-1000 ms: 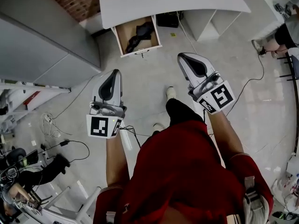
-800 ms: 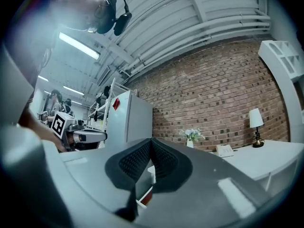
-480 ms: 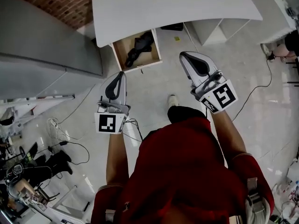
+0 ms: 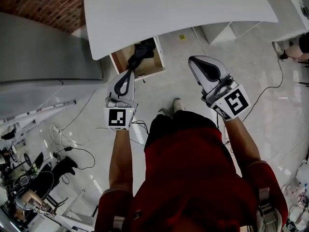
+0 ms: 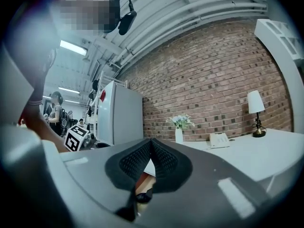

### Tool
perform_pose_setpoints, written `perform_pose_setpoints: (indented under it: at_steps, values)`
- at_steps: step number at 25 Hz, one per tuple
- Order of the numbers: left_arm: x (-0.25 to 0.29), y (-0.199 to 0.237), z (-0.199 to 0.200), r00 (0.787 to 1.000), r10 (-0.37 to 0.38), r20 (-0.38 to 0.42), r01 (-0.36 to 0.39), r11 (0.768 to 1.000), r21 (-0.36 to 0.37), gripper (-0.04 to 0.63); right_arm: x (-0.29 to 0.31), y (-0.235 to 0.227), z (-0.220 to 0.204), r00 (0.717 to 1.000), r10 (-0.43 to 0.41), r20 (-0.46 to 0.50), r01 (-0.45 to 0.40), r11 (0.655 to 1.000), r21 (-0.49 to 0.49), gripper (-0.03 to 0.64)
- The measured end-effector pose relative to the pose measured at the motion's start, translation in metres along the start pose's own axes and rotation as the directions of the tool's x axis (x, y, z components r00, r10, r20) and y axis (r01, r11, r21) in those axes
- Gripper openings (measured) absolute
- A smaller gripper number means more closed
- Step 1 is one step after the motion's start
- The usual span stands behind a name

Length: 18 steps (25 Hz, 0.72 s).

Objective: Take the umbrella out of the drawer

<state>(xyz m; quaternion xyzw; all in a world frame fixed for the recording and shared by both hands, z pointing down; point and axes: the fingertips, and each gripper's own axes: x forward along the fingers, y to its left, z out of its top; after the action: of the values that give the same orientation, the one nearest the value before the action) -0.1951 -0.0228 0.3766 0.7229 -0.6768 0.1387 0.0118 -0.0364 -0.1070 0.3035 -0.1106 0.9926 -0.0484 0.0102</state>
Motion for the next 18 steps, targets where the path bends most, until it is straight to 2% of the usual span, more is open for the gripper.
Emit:
perform_pose_setpoints:
  at_steps: [9, 14, 18]
  values:
    - [0.068, 0.027, -0.065, 0.990, -0.077, -0.117, 0.076, 0.997, -0.009, 0.006, 0.022, -0.021, -0.016, 0.995, -0.092, -0.030, 0.093, 0.995, 0.034, 0.012]
    - [0.102, 0.038, -0.114, 0.974, -0.108, -0.200, 0.111, 0.994, 0.002, 0.011, 0.030, -0.032, -0.036, 0.989, -0.138, -0.059, 0.141, 0.989, 0.043, 0.012]
    - [0.131, 0.048, -0.154, 0.956, -0.135, -0.260, 0.137, 0.990, -0.012, 0.040, 0.038, -0.045, -0.061, 0.981, -0.170, -0.093, 0.176, 0.983, 0.061, 0.012]
